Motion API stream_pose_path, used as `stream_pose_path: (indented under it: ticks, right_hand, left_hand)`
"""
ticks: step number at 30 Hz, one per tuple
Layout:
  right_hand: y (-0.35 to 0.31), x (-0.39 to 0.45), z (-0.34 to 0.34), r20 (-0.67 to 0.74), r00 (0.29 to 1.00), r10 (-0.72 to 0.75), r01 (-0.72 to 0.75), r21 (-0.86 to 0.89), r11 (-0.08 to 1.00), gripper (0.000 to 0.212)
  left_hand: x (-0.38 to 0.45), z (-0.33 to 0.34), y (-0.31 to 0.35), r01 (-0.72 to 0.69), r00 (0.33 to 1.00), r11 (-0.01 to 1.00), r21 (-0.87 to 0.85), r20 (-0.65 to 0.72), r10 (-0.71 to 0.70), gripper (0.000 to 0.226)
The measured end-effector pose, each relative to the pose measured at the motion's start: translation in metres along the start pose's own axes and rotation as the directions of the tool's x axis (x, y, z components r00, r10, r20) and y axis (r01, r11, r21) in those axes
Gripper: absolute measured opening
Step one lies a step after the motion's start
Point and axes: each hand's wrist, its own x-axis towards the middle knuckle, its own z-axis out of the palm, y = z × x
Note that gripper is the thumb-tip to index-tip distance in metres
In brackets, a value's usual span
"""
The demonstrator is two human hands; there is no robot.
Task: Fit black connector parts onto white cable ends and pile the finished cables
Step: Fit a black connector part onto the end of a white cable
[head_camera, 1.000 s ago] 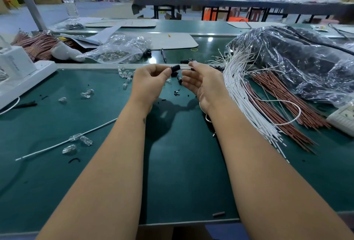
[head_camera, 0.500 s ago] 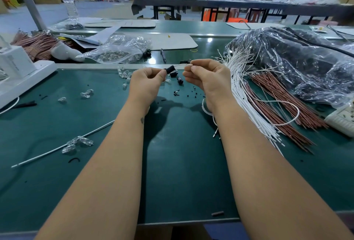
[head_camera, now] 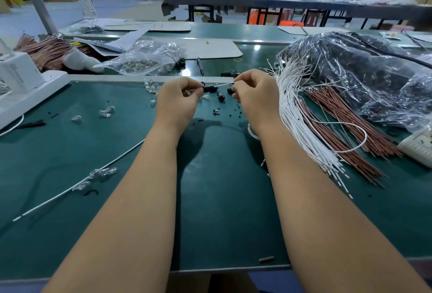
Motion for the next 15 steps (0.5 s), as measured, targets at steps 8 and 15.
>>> stream_pose_path:
  ticks: [8, 15]
  right_hand:
    - [-0.0078, -0.0008, -0.0034, 0.150, 0.970, 0.189, -0.233, 0.381, 0.894, 0.019]
    - [-0.0027, -0.0036, 0.0018, 0.080, 0.996, -0.046, 0.040, 0.074, 0.996, 0.019]
  left_hand:
    - [-0.0008, -0.0013, 0.0027, -0.052, 0.998, 0.999, 0.004, -0.026, 0.052, 0.010]
    - [-0.0031, 0.0028, 0.0088, -0.096, 0.995, 0.995, 0.032, -0.012, 0.096, 0.008]
